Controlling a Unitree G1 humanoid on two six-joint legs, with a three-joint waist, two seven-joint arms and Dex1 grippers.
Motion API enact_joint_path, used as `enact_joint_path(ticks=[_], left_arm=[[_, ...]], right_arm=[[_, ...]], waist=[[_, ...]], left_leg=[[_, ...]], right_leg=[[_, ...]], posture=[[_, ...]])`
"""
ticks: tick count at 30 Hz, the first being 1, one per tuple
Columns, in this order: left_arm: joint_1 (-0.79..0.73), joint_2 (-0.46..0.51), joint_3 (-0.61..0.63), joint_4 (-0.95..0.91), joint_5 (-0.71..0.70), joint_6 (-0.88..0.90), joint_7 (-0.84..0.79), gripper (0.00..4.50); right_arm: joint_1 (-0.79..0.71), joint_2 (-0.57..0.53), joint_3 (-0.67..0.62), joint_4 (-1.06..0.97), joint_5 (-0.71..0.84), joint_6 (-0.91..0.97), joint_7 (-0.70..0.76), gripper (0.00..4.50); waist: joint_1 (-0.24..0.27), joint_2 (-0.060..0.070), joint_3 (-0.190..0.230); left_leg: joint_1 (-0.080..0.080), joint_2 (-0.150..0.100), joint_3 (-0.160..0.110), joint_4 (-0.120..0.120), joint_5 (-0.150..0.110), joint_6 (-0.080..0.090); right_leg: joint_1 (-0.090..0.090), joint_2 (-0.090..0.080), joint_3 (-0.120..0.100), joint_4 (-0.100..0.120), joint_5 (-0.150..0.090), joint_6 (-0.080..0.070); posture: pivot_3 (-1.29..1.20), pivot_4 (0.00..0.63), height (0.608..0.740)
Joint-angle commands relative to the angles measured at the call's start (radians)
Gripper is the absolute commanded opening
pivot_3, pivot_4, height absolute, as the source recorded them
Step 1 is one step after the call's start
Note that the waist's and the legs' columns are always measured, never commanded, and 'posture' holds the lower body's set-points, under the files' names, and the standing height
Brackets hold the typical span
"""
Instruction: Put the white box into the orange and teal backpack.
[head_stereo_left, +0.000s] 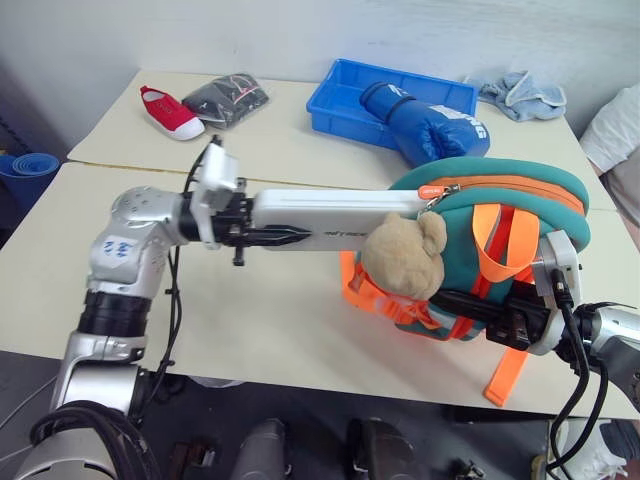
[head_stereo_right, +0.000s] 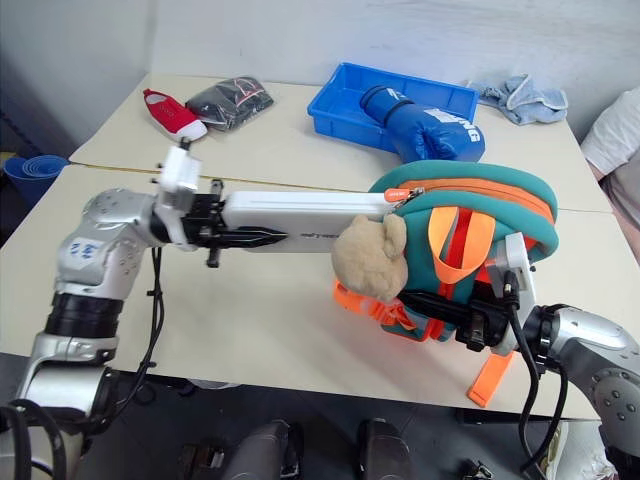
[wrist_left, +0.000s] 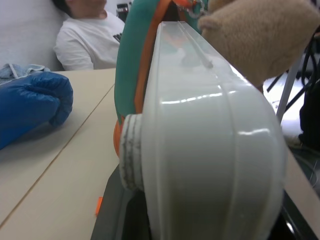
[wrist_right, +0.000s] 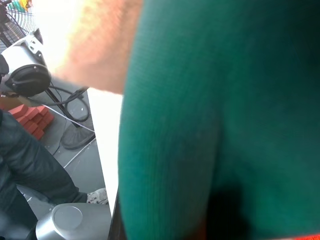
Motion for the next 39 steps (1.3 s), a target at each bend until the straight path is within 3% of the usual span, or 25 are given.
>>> enact_joint_path(ticks=[1,6,9,14,16,20,28,32,36,39], left_arm=[[-0.108,-0.142,-0.115,-0.005,0.017,0.067,0.018,1.24],[-0.237,-0.367,-0.192,0.166,0.138,0.007,0.132,1.24],[-0.28,-0.444,-0.188,0.278,0.185,-0.07,0.164,1.24],[-0.27,-0.477,-0.123,0.295,0.143,-0.084,0.15,2.78],[-0.249,-0.45,-0.091,0.279,0.122,-0.097,0.116,3.36],[-0.23,-0.3,-0.027,0.365,0.098,-0.211,-0.086,4.46],[-0.195,-0.148,0.038,0.38,0.072,-0.245,-0.226,4.46],[-0.14,-0.157,0.066,0.263,0.034,-0.21,-0.185,4.46],[-0.056,-0.176,0.111,0.05,-0.075,-0.054,-0.084,4.46],[-0.021,-0.188,0.111,0.004,-0.058,-0.044,-0.007,4.46]], right_arm=[[-0.018,0.001,0.0,-0.028,0.001,-0.015,0.011,0.05],[-0.028,0.005,0.014,-0.035,-0.012,-0.02,0.013,0.05],[-0.031,0.013,0.022,-0.046,-0.014,-0.022,-0.002,0.05],[-0.039,0.032,0.029,-0.069,-0.009,-0.017,-0.049,0.0],[-0.042,0.041,0.03,-0.076,-0.007,-0.017,-0.074,0.0],[-0.051,0.06,0.029,-0.082,-0.007,-0.018,-0.12,0.0],[-0.065,0.064,0.04,-0.074,-0.011,-0.022,-0.132,0.0],[-0.084,0.067,0.056,-0.061,-0.016,-0.02,-0.131,0.0],[-0.096,0.061,0.068,-0.056,-0.02,-0.014,-0.125,0.0],[-0.1,0.064,0.069,-0.048,-0.02,-0.011,-0.126,0.0]], waist=[[0.008,0.0,0.0],[0.007,0.0,0.0],[0.001,0.0,0.0],[0.0,0.001,0.0],[-0.002,0.001,0.0],[-0.012,0.001,0.0],[-0.009,0.001,0.0],[-0.003,0.001,0.0],[-0.002,0.001,0.0],[-0.003,0.001,0.0]], left_leg=[[-0.001,0.0,-0.001,0.002,0.0,0.0],[-0.013,0.0,-0.003,0.011,-0.002,0.004],[-0.013,-0.001,-0.001,0.013,-0.003,0.007],[-0.012,0.0,-0.003,0.013,-0.002,0.007],[-0.012,0.0,-0.003,0.012,-0.002,0.006],[-0.013,0.0,-0.003,0.012,-0.001,0.005],[-0.014,-0.001,-0.004,0.013,-0.001,0.006],[-0.014,-0.001,-0.005,0.013,-0.001,0.006],[-0.015,0.0,-0.006,0.013,-0.001,0.006],[-0.014,0.0,-0.007,0.013,-0.001,0.006]], right_leg=[[0.0,0.0,-0.001,0.0,0.0,0.0],[-0.004,0.002,-0.004,0.001,0.003,0.005],[-0.004,0.002,-0.008,-0.002,0.004,0.008],[-0.004,0.0,-0.009,-0.001,0.004,0.007],[-0.004,0.0,-0.008,-0.001,0.004,0.007],[-0.005,0.0,-0.007,-0.001,0.003,0.006],[-0.004,-0.001,-0.01,0.0,0.003,0.006],[-0.004,-0.001,-0.01,0.001,0.004,0.006],[-0.003,-0.001,-0.008,0.001,0.004,0.006],[-0.003,-0.001,-0.007,0.002,0.004,0.006]], posture=[[0.0,0.15,0.74],[0.0,0.15,0.74],[0.0,0.15,0.74],[0.0,0.15,0.74],[0.0,0.15,0.74],[0.0,0.15,0.74],[0.0,0.15,0.74],[0.0,0.15,0.74],[0.0,0.15,0.74],[0.0,0.15,0.74]])
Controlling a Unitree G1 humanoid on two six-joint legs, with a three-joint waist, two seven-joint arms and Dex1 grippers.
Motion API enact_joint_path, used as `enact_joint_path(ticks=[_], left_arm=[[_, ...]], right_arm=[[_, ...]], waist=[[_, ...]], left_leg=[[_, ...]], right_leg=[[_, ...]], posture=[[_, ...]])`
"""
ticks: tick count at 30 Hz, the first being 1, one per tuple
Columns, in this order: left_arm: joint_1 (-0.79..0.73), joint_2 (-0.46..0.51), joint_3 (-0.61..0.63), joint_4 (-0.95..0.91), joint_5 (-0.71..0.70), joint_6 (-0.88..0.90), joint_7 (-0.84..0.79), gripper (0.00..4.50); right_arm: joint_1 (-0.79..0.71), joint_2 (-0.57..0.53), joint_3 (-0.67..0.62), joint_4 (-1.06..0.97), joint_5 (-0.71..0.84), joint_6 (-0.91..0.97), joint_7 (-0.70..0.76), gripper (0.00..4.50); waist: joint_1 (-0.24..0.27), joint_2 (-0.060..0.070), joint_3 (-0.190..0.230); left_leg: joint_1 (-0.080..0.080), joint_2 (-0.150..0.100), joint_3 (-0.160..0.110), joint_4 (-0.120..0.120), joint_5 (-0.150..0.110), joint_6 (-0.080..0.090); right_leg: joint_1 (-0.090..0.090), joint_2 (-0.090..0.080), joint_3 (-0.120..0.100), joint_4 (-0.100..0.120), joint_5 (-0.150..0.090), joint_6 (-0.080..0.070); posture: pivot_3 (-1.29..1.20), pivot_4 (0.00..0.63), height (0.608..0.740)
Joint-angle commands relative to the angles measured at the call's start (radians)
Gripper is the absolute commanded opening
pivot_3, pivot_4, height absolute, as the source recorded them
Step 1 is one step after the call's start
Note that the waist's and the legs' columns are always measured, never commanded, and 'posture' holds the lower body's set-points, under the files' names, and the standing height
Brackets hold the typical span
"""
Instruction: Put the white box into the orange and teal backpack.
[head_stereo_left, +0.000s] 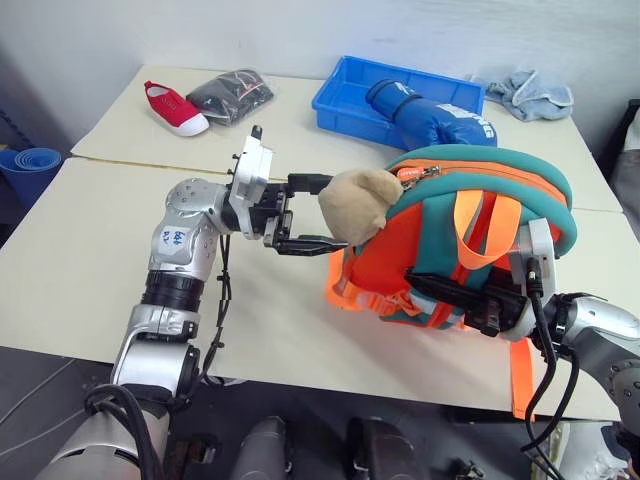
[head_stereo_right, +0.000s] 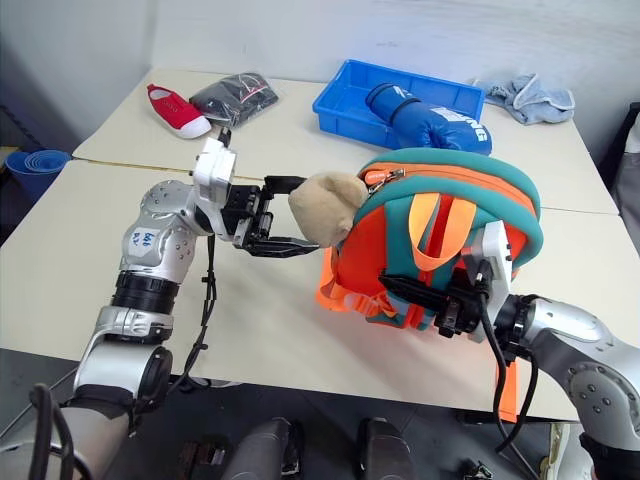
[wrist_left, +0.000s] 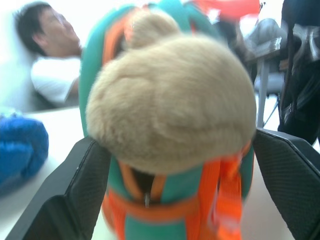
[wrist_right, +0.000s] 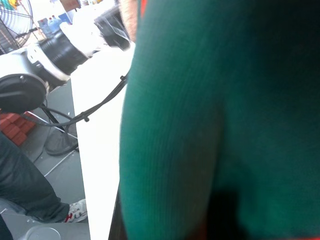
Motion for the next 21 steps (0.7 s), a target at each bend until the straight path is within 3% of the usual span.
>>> enact_joint_path(ticks=[1,3,6,13,16,19,21], left_arm=[[0.018,-0.02,0.009,-0.083,-0.019,0.023,0.085,4.46],[0.019,-0.037,0.016,-0.105,-0.058,0.062,0.105,4.46],[0.023,-0.036,0.014,-0.127,-0.078,0.088,0.102,3.91],[0.036,-0.006,0.014,-0.106,-0.046,0.092,0.14,1.96],[0.062,0.014,0.039,-0.085,-0.02,0.072,0.199,1.35],[0.097,0.074,0.042,-0.046,0.022,0.089,0.239,0.99],[0.109,0.108,0.033,-0.007,0.065,0.093,0.277,0.99]], right_arm=[[-0.014,0.002,-0.002,0.0,0.009,-0.004,0.008,0.0],[-0.018,0.0,0.003,0.002,0.006,-0.003,0.012,0.0],[-0.019,0.001,0.007,0.006,0.003,-0.004,0.017,0.0],[0.001,0.017,0.005,0.0,-0.018,-0.024,0.019,0.0],[0.019,0.038,-0.008,-0.01,-0.033,-0.045,0.011,0.0],[0.049,0.065,-0.025,-0.025,-0.047,-0.071,-0.006,0.0],[0.068,0.076,-0.035,-0.033,-0.048,-0.084,-0.014,0.0]], waist=[[0.0,0.0,0.0],[0.002,0.0,0.0],[0.002,0.0,0.0],[0.002,0.0,0.0],[0.001,0.0,0.0],[-0.003,0.0,0.0],[-0.005,0.0,0.0]], left_leg=[[0.0,0.0,0.0,0.0,0.0,0.0],[0.001,0.0,0.0,0.001,0.0,0.0],[0.001,0.0,0.0,0.001,0.0,0.0],[0.001,0.0,0.0,0.001,0.0,0.0],[0.001,0.0,0.0,0.001,0.0,0.0],[0.001,0.0,0.0,0.0,0.001,0.0],[0.001,0.0,0.0,0.0,0.001,-0.001]], right_leg=[[0.0,0.0,0.0,0.0,0.0,0.0],[0.001,0.0,0.0,0.0,0.0,0.0],[0.0,0.0,0.0,0.0,0.0,0.0],[0.0,0.001,-0.001,0.0,0.0,0.0],[0.001,0.001,-0.001,0.0,0.0,0.0],[0.0,0.001,0.0,0.0,0.0,0.0],[0.0,0.001,0.0,0.002,0.0,0.0]], posture=[[0.0,0.15,0.74],[0.0,0.15,0.74],[0.0,0.15,0.74],[0.0,0.15,0.74],[0.0,0.15,0.74],[0.0,0.15,0.74],[0.0,0.15,0.74]])
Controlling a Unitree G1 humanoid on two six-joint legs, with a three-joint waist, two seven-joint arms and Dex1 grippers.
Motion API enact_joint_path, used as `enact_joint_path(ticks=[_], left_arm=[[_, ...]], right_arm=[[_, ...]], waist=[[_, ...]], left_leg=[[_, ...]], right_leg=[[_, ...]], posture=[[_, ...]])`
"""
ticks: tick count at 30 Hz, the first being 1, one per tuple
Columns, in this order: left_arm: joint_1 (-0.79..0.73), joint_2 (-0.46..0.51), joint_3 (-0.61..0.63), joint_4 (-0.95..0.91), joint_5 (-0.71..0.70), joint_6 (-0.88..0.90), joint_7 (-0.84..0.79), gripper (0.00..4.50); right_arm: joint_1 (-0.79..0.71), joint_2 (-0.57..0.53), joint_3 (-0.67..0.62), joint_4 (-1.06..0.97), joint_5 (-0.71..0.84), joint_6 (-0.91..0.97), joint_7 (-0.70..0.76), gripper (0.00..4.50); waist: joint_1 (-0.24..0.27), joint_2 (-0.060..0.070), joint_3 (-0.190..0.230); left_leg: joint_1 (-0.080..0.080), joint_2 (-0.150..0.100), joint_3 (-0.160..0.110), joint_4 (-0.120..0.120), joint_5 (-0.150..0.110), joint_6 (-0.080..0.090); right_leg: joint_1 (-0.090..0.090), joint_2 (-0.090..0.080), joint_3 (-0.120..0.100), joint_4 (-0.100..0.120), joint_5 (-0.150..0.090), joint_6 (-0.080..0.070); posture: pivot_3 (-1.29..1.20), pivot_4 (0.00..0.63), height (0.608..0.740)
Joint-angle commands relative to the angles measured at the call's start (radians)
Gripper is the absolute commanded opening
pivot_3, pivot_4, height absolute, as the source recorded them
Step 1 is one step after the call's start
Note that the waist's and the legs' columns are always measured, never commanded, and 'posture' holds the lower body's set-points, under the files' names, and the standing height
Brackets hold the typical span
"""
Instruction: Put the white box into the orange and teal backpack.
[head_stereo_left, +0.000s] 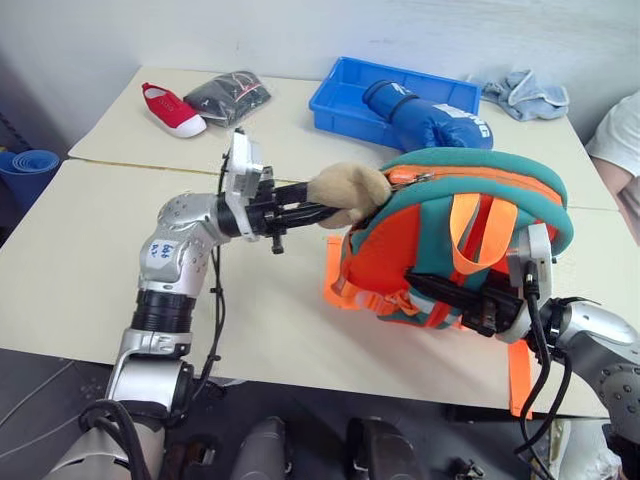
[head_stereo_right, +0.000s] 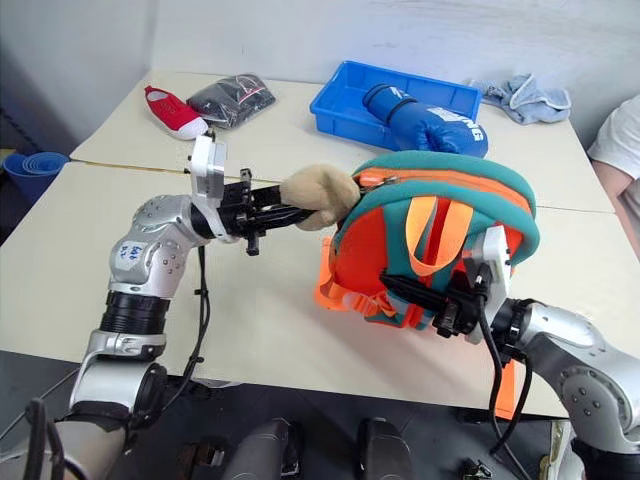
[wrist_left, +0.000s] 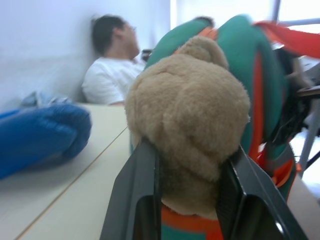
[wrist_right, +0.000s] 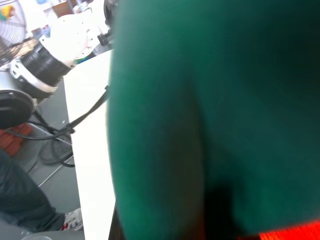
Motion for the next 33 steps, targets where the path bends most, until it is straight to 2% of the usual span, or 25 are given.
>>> enact_joint_path(ticks=[1,4,8,15,18,22,24,26,27,28,30,33], left_arm=[[0.012,0.062,0.008,0.073,0.084,0.015,0.088,0.99],[0.038,0.102,-0.048,0.133,0.148,-0.009,0.063,0.99],[0.094,0.135,-0.15,0.17,0.248,-0.162,-0.023,0.99],[0.163,0.086,-0.166,0.146,0.239,-0.203,-0.007,0.99],[0.176,0.103,-0.129,0.107,0.193,-0.151,-0.017,1.76],[0.251,0.21,-0.075,0.022,0.13,-0.086,-0.102,2.96],[0.323,0.262,-0.02,-0.005,0.122,-0.141,-0.108,3.59],[0.394,0.291,0.033,-0.022,0.136,-0.223,-0.084,3.99],[0.455,0.321,0.051,-0.048,0.138,-0.255,-0.109,4.01],[0.508,0.34,0.07,-0.069,0.142,-0.293,-0.121,4.01],[0.58,0.36,0.104,-0.101,0.135,-0.324,-0.112,4.01],[0.638,0.373,0.159,-0.129,0.141,-0.345,-0.048,4.01]], right_arm=[[0.03,0.019,-0.043,-0.043,0.0,-0.04,-0.016,0.0],[0.061,0.03,-0.055,-0.052,-0.007,-0.058,-0.023,0.0],[0.096,0.051,-0.056,-0.056,-0.024,-0.09,-0.032,0.0],[0.129,0.082,-0.005,-0.015,-0.157,-0.165,-0.031,0.0],[0.149,0.04,0.023,-0.001,-0.267,-0.226,0.029,0.94],[0.2,0.058,-0.031,0.006,-0.369,-0.368,0.044,2.22],[0.304,-0.001,-0.094,0.016,-0.43,-0.437,0.138,2.87],[0.409,-0.05,-0.166,0.048,-0.472,-0.519,0.255,3.39],[0.429,-0.046,-0.228,0.07,-0.446,-0.54,0.272,3.82],[0.435,-0.04,-0.287,0.098,-0.406,-0.524,0.262,3.87],[0.451,-0.039,-0.369,0.176,-0.394,-0.542,0.276,4.49],[0.503,-0.063,-0.423,0.35,-0.517,-0.724,0.382,4.49]], waist=[[0.0,0.0,0.0],[0.001,0.0,0.0],[0.001,0.0,0.0],[0.0,0.0,-0.001],[-0.001,0.0,-0.001],[-0.013,0.0,-0.001],[-0.016,0.001,-0.001],[-0.014,0.002,-0.001],[-0.013,0.002,-0.001],[-0.014,0.002,-0.001],[-0.016,0.002,-0.001],[-0.008,0.002,-0.001]], left_leg=[[0.0,0.0,0.0,0.0,0.0,0.0],[0.001,-0.001,0.0,0.0,0.0,0.0],[0.001,-0.001,0.0,0.0,0.0,0.0],[0.001,-0.001,0.001,0.0,0.0,0.0],[0.001,-0.001,0.001,0.0,0.0,0.0],[0.001,0.0,0.001,-0.001,0.0,0.0],[0.001,0.0,0.001,-0.002,0.0,0.0],[0.002,-0.001,0.001,-0.003,0.0,0.0],[0.002,0.0,0.001,-0.003,0.0,0.0],[0.002,-0.001,0.001,-0.003,0.0,0.0],[0.004,-0.001,0.001,-0.003,-0.001,0.001],[0.008,-0.001,0.0,-0.004,-0.007,0.005]], right_leg=[[0.0,0.0,0.0,0.001,0.0,0.0],[0.0,0.0,0.0,0.001,0.0,0.0],[0.0,-0.001,0.0,0.001,0.0,0.0],[0.0,-0.002,0.001,0.001,0.0,0.0],[0.0,-0.002,0.001,0.002,0.0,0.0],[0.0,-0.001,0.001,0.002,0.0,0.0],[0.0,-0.001,0.001,0.002,0.0,-0.001],[0.0,-0.002,0.002,0.001,-0.001,-0.001],[0.0,-0.002,0.001,0.0,-0.001,-0.001],[0.001,-0.002,0.001,-0.002,-0.001,-0.001],[0.002,-0.004,0.002,-0.005,-0.001,-0.001],[0.006,-0.006,0.002,-0.005,0.0,-0.002]], posture=[[0.0,0.15,0.74],[0.0,0.15,0.74],[0.0,0.15,0.74],[0.0,0.15,0.74],[0.0,0.15,0.74],[0.0,0.15,0.74],[0.0,0.15,0.74],[0.0,0.15,0.74],[0.0,0.15,0.74],[0.0,0.15,0.74],[0.0,0.15,0.74],[0.0,0.15,0.74]])
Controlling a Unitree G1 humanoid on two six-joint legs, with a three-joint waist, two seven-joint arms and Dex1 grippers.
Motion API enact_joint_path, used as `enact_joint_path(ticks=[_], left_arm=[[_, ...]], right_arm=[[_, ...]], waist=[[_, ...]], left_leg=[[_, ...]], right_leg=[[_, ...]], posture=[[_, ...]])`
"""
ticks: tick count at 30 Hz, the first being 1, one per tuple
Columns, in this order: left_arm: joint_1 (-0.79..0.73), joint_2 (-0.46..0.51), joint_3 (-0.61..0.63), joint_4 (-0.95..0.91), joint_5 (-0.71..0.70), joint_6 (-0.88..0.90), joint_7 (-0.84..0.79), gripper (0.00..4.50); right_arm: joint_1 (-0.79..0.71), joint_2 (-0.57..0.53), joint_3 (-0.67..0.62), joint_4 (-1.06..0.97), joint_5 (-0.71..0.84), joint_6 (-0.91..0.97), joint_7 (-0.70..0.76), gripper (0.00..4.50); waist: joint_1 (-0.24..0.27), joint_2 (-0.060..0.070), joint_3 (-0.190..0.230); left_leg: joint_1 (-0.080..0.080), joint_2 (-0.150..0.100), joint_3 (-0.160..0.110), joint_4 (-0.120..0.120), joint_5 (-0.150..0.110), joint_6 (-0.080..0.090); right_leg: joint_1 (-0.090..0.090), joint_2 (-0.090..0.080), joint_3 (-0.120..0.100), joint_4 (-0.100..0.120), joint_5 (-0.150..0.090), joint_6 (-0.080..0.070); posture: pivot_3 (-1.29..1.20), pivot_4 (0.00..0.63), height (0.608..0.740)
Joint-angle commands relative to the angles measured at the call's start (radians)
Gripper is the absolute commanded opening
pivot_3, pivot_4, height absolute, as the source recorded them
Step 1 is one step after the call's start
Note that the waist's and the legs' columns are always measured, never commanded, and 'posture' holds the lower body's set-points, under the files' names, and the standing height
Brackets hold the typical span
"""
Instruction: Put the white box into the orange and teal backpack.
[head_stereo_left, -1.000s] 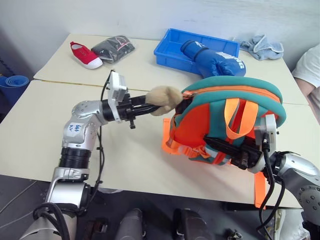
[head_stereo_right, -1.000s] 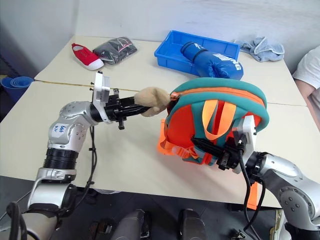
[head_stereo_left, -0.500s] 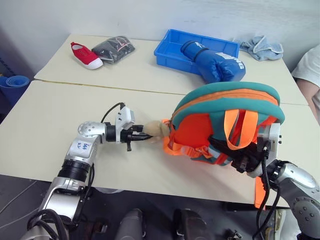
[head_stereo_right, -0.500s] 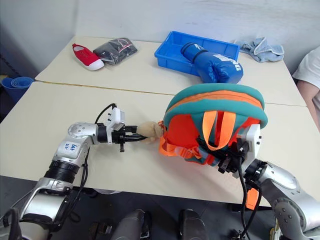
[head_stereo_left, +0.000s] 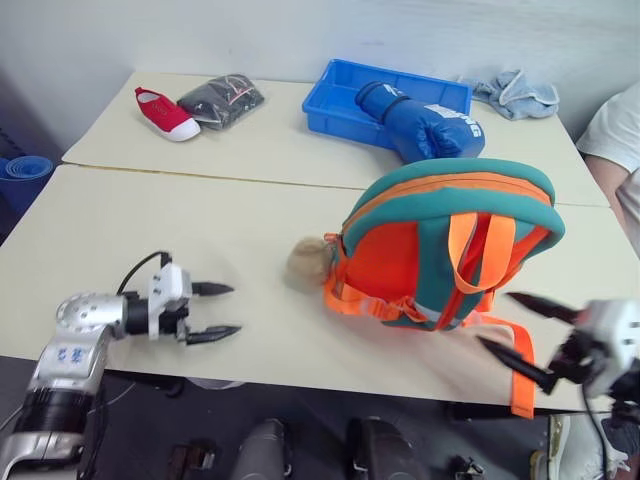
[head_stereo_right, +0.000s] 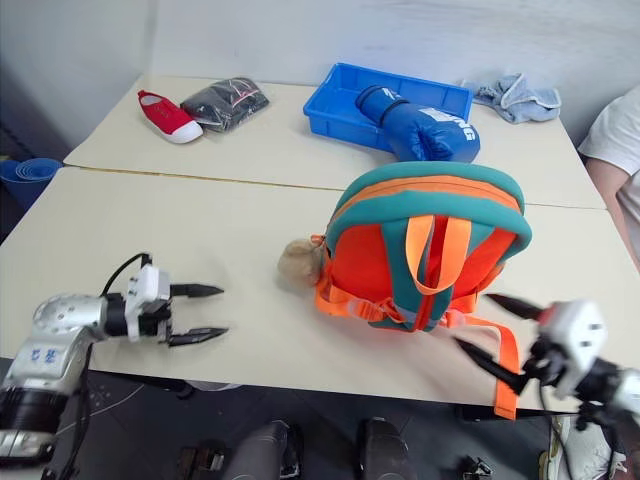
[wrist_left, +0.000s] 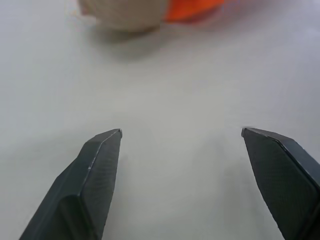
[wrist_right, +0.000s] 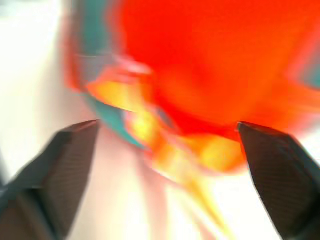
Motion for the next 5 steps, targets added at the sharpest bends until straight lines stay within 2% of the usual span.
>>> enact_joint_path(ticks=[1,5], left_arm=[[0.049,0.026,0.085,-0.078,-0.006,-0.043,0.056,4.01],[0.128,0.038,0.112,-0.126,0.003,-0.067,0.078,4.01]], right_arm=[[0.024,-0.022,-0.074,0.162,-0.095,-0.187,0.083,4.49],[-0.035,-0.048,-0.053,0.248,-0.142,-0.286,0.098,4.49]], waist=[[0.005,0.0,0.0],[-0.004,0.001,0.0]], left_leg=[[0.003,0.0,0.0,-0.001,-0.001,-0.001],[0.01,0.0,0.001,-0.006,-0.005,-0.007]], right_leg=[[0.002,-0.001,-0.001,0.0,-0.001,-0.001],[0.007,-0.002,0.0,-0.002,-0.002,-0.004]], posture=[[0.0,0.15,0.74],[0.0,0.15,0.74]])
